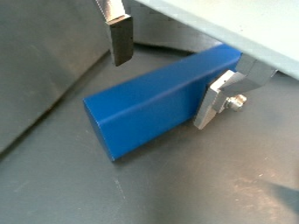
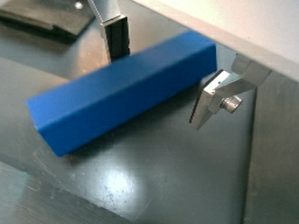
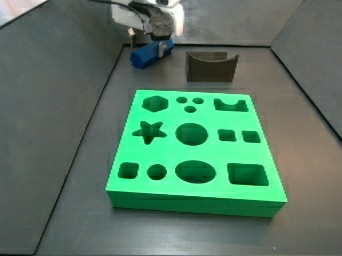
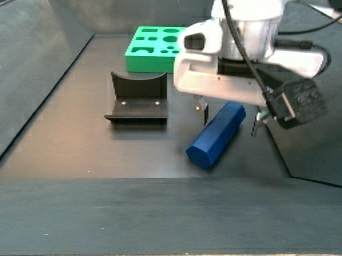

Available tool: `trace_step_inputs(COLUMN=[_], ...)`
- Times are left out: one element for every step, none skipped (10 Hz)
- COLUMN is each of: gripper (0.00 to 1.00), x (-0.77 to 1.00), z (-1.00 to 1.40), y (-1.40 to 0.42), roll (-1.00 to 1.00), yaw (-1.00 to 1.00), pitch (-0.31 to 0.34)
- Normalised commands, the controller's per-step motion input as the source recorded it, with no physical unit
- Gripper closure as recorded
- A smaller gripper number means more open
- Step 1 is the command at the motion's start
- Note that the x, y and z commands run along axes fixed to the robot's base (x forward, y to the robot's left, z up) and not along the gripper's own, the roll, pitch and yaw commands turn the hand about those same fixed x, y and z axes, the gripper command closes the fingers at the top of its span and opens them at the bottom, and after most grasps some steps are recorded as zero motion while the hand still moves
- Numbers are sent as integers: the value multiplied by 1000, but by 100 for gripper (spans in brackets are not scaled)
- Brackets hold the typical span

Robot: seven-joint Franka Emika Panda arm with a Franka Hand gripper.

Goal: Pick up the hexagon object. Move up. Place the hexagon object on the fixture. Regrasp the hexagon object. Move to above the board. Insert the hexagon object.
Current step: Pick up the hexagon object.

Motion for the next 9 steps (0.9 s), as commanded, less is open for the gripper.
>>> trace_step_inputs(gripper=[0,0,0,0,0,0,100,100,100], x=[63,69,71,-100,0,0,0,0,0], z=[-791,-783,-786,-151,0,0,0,0,0], y=[143,134,43,57,0,0,0,0,0], roll=[-33,-34,0,-4,0,0,0,0,0], yaw=[-217,-231,-166,-43,0,0,0,0,0], pitch=[-167,-171,-187,-240,10,0,0,0,0])
